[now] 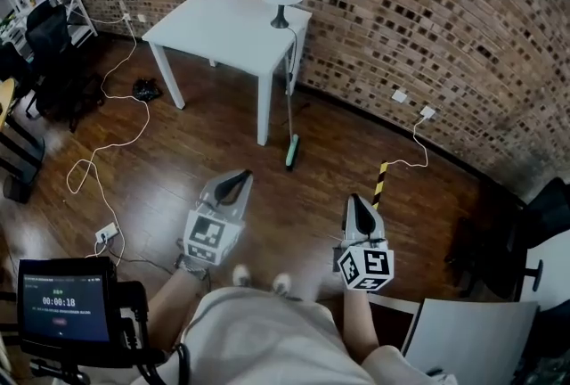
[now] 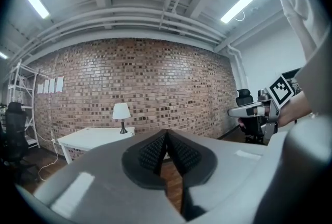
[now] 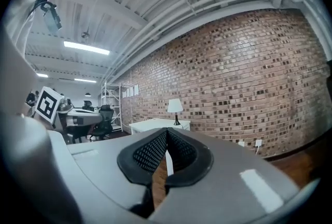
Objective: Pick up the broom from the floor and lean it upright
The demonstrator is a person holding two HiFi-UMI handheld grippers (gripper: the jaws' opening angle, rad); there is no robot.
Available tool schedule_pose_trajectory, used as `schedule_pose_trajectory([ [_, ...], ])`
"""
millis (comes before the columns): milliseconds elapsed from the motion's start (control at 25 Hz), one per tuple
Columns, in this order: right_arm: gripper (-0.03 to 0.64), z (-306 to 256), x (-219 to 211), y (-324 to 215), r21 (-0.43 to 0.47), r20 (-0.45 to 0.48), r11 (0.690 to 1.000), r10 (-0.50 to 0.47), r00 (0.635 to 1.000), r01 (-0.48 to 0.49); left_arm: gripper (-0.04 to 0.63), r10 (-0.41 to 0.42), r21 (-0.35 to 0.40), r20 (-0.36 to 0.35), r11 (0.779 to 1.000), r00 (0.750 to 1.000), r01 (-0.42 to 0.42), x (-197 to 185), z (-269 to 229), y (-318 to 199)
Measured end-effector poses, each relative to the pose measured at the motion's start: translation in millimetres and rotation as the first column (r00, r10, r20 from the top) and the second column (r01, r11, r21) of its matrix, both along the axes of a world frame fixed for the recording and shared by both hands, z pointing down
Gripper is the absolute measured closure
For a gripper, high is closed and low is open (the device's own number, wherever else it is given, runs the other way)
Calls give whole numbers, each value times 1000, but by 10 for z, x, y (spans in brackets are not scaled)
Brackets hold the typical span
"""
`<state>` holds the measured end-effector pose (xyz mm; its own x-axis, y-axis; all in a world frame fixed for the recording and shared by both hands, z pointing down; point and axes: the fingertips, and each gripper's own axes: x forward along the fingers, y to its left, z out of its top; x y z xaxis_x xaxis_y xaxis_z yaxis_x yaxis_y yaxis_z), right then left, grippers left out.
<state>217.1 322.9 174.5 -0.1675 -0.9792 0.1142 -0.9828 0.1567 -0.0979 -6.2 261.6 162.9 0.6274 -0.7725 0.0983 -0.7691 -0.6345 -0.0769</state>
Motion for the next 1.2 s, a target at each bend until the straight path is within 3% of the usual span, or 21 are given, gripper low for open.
schedule_pose_trajectory([
  [280, 606, -67, -184, -192, -1, -13, 1000, -1, 1000, 1, 593, -4, 22, -20, 1000, 1000, 5, -173, -142, -175],
  [640, 607, -31, -237, -353, -38, -17, 997, -70, 997, 70, 593, 15, 20, -15, 1000, 1000, -14, -62, -104, -243],
  [1200, 607, -14, -158, -602, -56, -40, 996, -74, 996, 72, 593, 21, 12, 5, 1000, 1000, -21, 55, -27, -378],
])
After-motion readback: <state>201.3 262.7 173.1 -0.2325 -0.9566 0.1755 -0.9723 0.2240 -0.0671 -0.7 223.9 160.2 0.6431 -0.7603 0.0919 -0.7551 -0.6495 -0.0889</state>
